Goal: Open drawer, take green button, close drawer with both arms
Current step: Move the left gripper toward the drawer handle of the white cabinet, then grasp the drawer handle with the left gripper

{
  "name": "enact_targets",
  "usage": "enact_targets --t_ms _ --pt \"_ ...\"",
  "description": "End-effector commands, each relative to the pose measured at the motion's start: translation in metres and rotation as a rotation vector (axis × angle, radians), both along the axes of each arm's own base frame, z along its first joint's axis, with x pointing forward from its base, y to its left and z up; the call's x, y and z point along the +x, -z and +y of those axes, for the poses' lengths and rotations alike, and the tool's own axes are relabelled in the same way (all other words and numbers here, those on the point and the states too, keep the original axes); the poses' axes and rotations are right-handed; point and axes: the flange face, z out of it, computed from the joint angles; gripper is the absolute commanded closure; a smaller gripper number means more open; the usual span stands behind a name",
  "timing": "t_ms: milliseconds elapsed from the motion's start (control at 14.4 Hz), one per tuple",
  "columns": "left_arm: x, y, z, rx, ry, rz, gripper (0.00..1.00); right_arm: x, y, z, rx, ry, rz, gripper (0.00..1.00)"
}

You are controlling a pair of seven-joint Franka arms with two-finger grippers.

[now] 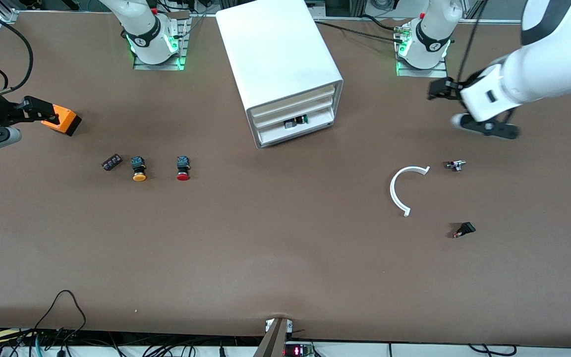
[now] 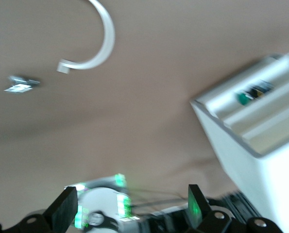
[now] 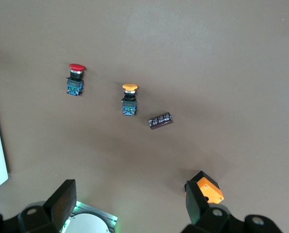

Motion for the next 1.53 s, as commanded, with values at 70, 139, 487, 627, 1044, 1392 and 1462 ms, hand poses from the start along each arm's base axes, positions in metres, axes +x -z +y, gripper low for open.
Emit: enact_targets --t_ms 70,139,487,627,1044,1392,1462 --pt "0.020 0.053 -0.038 -0.241 0.061 0.139 0.00 -0.003 -0.004 -0.001 -0.006 -0.051 0.012 0.00" --pt "0.029 0.075 -0.046 -0.370 0.075 0.173 0.00 -0.002 -0.002 0.000 -0.002 -0.062 0.015 0.00" --pt "0.062 0.181 -0.049 -0.811 0.176 0.117 0.00 0.015 -0.004 0.002 0.107 -0.127 -0.032 0.00" --pt "0.070 0.215 -0.045 -0.892 0.189 0.049 0.00 0.023 0.008 0.002 0.112 -0.131 -0.029 0.00" --pt "0.031 0.342 -0.059 -1.120 0.132 -0.150 0.05 0.056 0.026 0.053 0.162 -0.119 -0.123 0.00" --pt "-0.026 0.392 -0.100 -1.200 -0.009 -0.133 0.14 0.066 0.056 0.069 0.154 -0.125 -0.090 0.00" --pt "-0.036 0.397 -0.111 -1.195 -0.011 -0.119 0.15 0.069 0.055 0.074 0.147 -0.135 -0.112 0.00"
